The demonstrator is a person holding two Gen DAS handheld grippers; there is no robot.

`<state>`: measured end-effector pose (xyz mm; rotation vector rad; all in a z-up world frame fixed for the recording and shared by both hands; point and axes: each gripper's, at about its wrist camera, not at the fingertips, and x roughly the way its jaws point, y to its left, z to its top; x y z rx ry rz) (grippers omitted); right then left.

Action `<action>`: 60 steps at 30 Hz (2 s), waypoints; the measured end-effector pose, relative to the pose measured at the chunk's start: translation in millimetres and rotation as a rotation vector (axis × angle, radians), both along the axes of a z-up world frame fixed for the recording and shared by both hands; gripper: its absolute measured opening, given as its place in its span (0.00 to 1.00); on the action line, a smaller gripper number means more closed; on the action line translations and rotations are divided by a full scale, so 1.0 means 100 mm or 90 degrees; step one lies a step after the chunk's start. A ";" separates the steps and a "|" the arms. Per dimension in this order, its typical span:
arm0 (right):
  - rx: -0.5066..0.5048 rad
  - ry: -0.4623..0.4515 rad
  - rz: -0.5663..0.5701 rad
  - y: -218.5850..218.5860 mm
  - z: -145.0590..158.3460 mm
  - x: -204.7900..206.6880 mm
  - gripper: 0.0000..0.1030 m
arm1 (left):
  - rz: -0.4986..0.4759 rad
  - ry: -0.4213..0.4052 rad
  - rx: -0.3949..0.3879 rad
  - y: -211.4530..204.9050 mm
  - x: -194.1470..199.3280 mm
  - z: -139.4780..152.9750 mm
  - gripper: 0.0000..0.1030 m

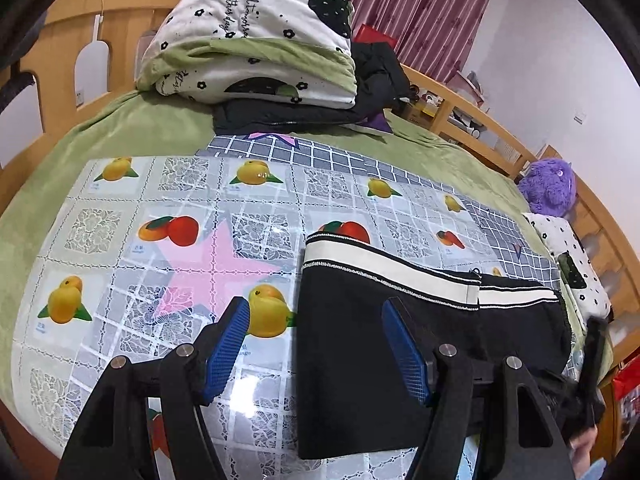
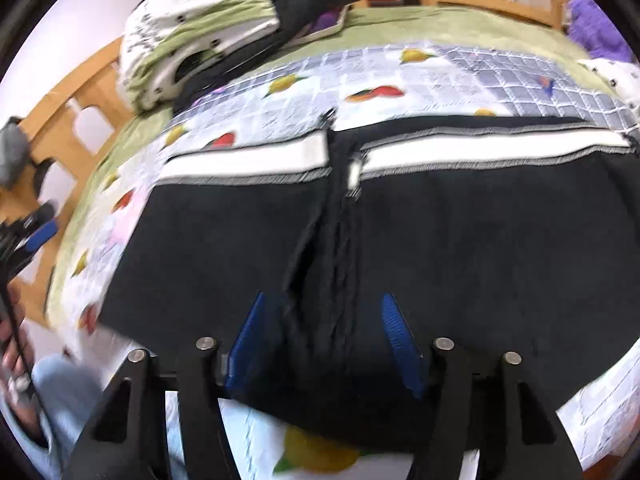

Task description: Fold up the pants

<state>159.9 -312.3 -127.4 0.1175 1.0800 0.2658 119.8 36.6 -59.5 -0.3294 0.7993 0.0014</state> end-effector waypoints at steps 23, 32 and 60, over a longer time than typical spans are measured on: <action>-0.067 0.052 -0.049 -0.14 -0.36 0.27 0.22 | -0.012 0.013 0.054 -0.14 0.00 -0.08 0.65; -0.073 0.057 -0.048 -0.30 -0.35 -0.09 0.30 | -0.035 0.022 0.047 -0.26 0.01 -0.14 0.65; 0.006 -0.097 -0.257 -2.31 1.05 -0.76 0.61 | -0.083 -0.007 0.033 -0.20 -0.04 0.27 0.65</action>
